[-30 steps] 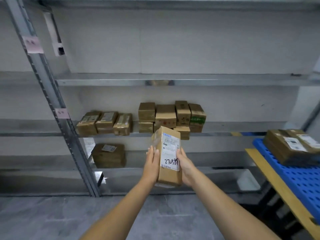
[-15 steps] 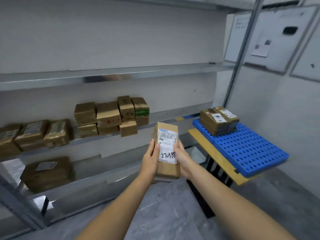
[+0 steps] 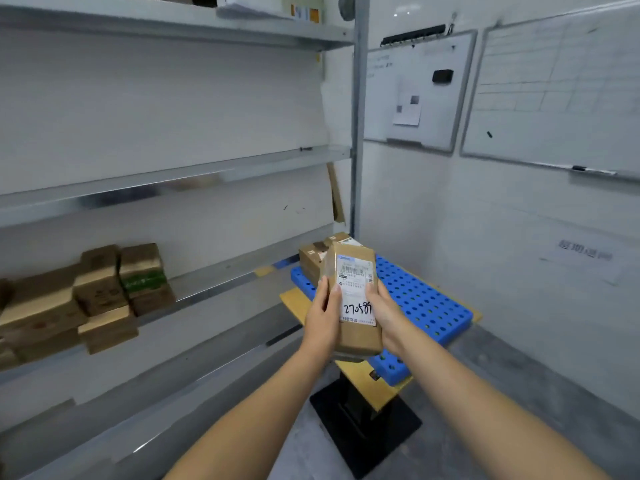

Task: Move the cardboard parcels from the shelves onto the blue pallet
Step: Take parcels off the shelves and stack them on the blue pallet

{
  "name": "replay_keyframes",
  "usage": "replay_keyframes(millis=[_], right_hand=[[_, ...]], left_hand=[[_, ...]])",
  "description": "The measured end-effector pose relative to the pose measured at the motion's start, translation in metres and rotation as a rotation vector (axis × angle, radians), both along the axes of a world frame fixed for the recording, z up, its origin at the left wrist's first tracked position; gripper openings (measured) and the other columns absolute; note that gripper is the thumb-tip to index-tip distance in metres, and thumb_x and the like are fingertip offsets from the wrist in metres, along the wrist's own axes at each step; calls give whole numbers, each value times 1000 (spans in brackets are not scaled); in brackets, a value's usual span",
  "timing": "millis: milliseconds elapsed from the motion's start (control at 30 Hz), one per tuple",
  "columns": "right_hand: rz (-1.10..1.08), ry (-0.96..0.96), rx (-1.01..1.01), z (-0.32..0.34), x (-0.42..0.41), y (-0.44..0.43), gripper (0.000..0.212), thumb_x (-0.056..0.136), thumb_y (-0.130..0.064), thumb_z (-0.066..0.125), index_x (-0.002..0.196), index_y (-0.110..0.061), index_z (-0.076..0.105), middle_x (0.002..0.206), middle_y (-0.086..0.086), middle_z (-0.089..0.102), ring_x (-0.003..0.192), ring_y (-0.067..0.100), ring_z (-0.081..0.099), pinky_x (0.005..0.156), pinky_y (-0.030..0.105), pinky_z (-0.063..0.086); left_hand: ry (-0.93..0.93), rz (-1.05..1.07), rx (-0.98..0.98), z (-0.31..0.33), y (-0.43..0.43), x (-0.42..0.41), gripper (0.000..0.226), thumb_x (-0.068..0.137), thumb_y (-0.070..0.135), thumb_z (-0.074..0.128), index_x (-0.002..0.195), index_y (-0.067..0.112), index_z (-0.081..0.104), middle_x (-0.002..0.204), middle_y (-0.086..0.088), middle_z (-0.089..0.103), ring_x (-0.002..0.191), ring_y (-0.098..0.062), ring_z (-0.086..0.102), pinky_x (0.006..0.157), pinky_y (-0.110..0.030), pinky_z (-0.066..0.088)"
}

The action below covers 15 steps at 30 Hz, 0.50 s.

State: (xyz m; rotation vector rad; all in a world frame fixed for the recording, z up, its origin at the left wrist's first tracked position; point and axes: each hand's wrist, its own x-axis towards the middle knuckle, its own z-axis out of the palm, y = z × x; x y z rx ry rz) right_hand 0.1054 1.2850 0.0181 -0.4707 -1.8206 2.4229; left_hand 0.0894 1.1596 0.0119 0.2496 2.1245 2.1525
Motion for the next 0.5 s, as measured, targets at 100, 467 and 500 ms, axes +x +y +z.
replay_keyframes(millis=[100, 467, 500], right_hand=[[-48, 1, 22, -1, -13, 70, 39, 104, -40, 36, 142, -33, 38, 122, 3, 67, 102, 23, 70, 80, 42, 59], [-168, -51, 74, -26, -66, 212, 33, 102, -25, 34, 132, -30, 47, 112, -1, 72, 93, 16, 73, 70, 33, 59], [-173, -54, 79, -28, -74, 219, 35, 103, -26, 34, 137, -30, 43, 120, 2, 69, 97, 18, 71, 76, 36, 59]], left_hand=[[-29, -80, -4, 2, 67, -13, 61, 99, 51, 47, 154, 34, 29, 155, 10, 39, 136, -9, 44, 107, -28, 40], [-68, -186, 7, -13, 209, -68, 57, 103, 42, 43, 156, 28, 26, 156, 2, 39, 137, -17, 45, 113, -43, 40], [-66, -187, 8, -16, 217, -75, 57, 104, 41, 42, 156, 27, 25, 156, 2, 38, 138, -16, 44, 113, -43, 40]])
